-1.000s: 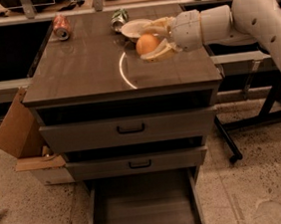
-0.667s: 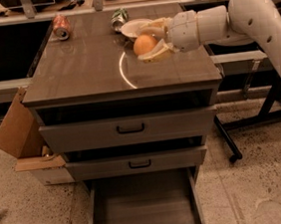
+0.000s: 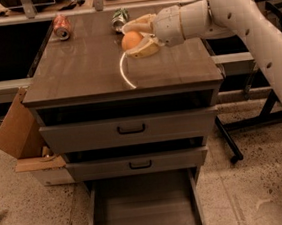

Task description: Pick orange from bottom drawer and place on counter

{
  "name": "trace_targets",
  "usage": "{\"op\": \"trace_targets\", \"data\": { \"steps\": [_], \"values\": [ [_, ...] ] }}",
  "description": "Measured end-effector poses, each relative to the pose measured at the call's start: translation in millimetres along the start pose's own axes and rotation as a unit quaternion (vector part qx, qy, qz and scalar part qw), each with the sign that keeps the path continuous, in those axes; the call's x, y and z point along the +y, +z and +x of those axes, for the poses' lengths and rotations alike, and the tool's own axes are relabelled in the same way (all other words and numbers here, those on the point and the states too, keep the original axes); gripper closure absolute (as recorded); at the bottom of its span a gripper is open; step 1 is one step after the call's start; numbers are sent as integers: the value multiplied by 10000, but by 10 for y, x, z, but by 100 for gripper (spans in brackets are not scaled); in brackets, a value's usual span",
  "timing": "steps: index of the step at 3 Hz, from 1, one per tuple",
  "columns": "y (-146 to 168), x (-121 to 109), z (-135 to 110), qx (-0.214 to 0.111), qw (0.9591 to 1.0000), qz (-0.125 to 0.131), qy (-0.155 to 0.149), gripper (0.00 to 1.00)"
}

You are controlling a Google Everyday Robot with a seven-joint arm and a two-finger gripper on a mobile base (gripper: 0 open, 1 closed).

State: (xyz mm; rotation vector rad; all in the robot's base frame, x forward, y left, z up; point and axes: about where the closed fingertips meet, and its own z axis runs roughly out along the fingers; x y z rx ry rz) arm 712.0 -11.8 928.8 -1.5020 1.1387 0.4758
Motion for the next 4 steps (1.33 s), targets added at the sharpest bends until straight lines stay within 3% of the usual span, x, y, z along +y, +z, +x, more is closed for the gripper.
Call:
{"op": "trace_targets", "data": {
  "steps": [2, 4],
  "values": [
    [385, 7, 209, 135, 9984, -183, 525, 100],
    [611, 65, 625, 174, 9949, -133, 985, 58]
  ]
}}
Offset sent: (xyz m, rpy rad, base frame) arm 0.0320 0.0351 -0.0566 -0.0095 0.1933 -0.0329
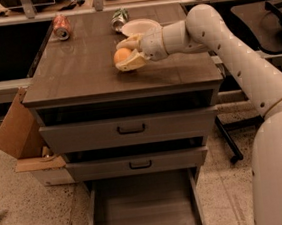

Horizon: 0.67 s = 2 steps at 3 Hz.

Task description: Pick orange from bottom drawer and place on counter

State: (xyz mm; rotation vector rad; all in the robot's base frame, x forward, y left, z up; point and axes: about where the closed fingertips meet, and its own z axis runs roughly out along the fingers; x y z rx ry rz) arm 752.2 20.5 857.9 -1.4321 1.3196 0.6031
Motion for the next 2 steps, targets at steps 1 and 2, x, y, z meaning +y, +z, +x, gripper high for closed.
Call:
{"op": "trace_targets", "data": {
  "steps": [1, 2],
  "values": [
    [87, -34, 134, -16, 9999, 27, 134, 35],
    [147, -71, 223, -29, 9998, 62, 211, 12]
  ]
}}
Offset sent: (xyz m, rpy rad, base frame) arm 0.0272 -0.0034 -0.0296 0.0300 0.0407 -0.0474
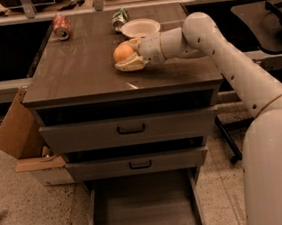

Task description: Pick orange from bottom drawer and place on counter

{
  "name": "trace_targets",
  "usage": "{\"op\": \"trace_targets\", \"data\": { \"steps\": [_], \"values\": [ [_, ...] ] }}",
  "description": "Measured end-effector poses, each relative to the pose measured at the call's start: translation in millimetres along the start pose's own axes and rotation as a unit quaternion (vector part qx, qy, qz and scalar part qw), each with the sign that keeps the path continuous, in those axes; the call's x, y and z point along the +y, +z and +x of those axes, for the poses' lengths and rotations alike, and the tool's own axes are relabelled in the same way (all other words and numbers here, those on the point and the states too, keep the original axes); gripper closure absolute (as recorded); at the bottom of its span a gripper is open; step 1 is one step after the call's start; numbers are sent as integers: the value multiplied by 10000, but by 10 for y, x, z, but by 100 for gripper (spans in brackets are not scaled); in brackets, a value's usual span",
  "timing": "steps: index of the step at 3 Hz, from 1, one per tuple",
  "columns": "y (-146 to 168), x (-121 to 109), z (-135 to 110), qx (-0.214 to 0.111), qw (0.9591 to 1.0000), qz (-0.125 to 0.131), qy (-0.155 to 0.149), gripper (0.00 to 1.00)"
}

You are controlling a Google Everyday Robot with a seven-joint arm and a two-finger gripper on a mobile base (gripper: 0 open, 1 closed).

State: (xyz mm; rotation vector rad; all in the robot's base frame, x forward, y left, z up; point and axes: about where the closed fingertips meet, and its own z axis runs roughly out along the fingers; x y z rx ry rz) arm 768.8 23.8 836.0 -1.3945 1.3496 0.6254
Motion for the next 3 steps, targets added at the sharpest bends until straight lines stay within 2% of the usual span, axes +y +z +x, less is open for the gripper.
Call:
{"op": "trace_targets", "data": {
  "steps": [1, 2, 3],
  "values": [
    [-41, -60, 2, 10, 9999, 102, -43, 0],
    [-84, -88, -48, -10, 9998, 167, -95, 0],
    [-260, -171, -274, -143, 9986, 425, -270, 0]
  ]
}}
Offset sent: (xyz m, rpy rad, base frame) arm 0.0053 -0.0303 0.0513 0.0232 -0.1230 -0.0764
